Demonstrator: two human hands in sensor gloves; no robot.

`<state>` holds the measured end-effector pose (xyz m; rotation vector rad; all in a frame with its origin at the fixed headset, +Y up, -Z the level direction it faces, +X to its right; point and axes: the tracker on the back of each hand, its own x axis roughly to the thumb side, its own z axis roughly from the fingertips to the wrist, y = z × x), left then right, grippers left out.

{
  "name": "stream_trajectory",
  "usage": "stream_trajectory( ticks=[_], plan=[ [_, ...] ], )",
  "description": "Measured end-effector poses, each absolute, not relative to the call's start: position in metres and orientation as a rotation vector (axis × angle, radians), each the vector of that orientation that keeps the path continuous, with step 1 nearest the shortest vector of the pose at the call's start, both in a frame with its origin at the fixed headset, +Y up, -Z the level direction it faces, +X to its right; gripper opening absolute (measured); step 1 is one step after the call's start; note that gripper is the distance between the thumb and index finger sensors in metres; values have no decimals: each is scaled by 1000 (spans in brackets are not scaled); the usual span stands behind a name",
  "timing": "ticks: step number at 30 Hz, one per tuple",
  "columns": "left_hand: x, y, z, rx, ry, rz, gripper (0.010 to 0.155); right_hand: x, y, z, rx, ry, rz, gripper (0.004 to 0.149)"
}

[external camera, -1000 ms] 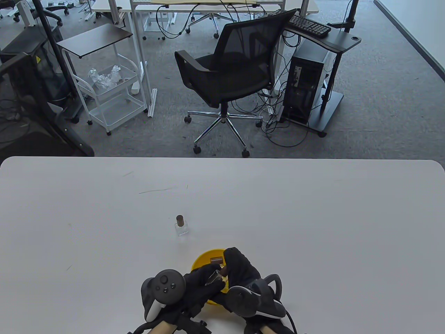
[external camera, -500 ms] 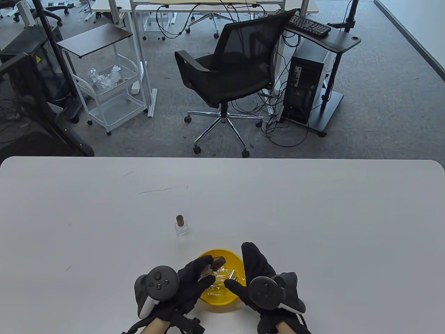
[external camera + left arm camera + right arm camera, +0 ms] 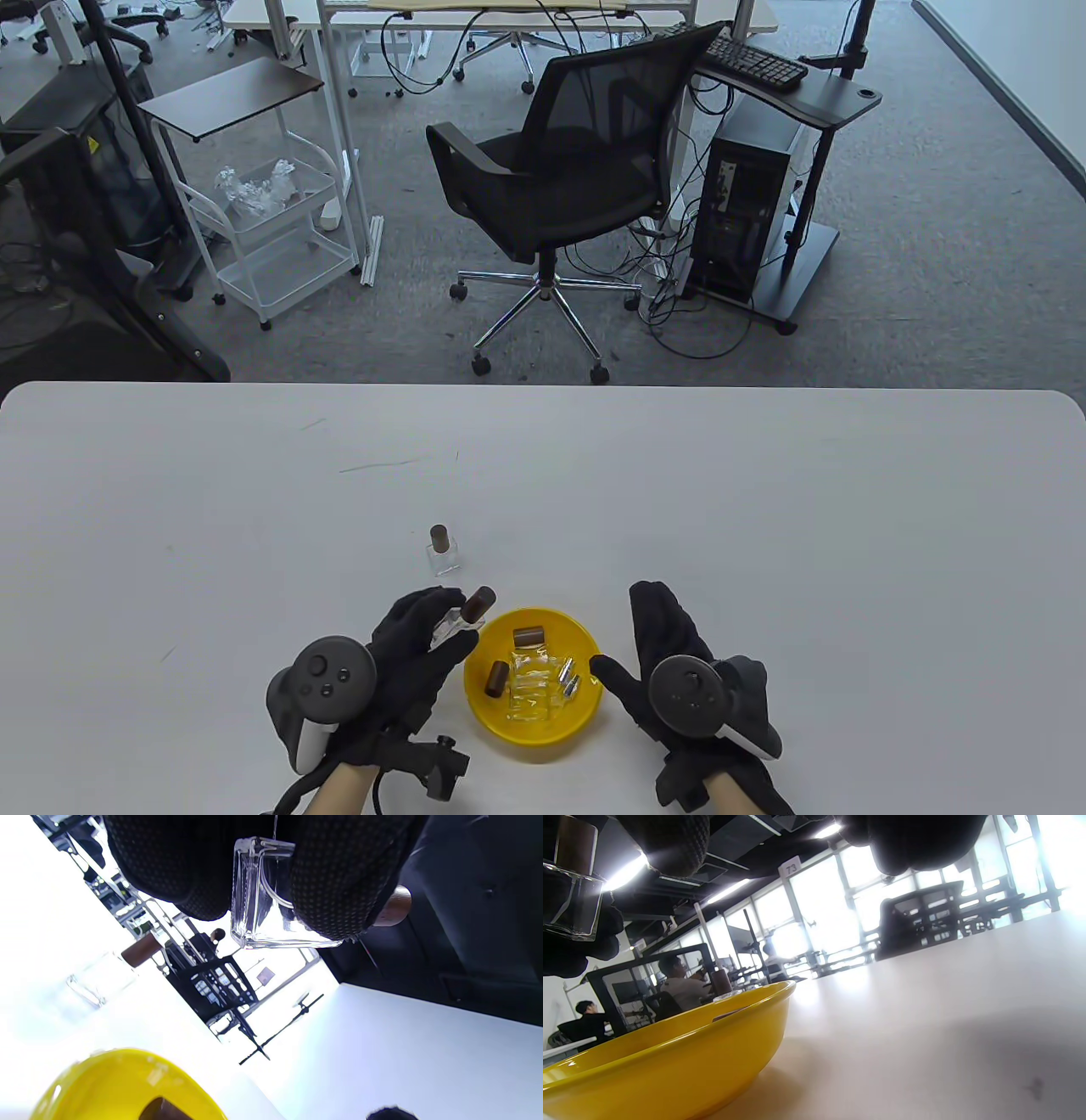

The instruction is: Assemble perfume bottles from components

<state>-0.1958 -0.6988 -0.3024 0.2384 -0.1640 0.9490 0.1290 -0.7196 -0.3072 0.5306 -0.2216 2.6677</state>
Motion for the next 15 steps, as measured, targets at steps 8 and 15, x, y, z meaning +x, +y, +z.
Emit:
stream_trajectory(
  ticks=[8, 15],
  plan=[
    [-230, -698, -304, 275, -46, 958, 51, 135, -721, -310, 498, -198, 2638, 86],
    [-278, -723, -304, 250, 123, 954, 51, 135, -721, -311, 492, -179, 2634, 86]
  ],
)
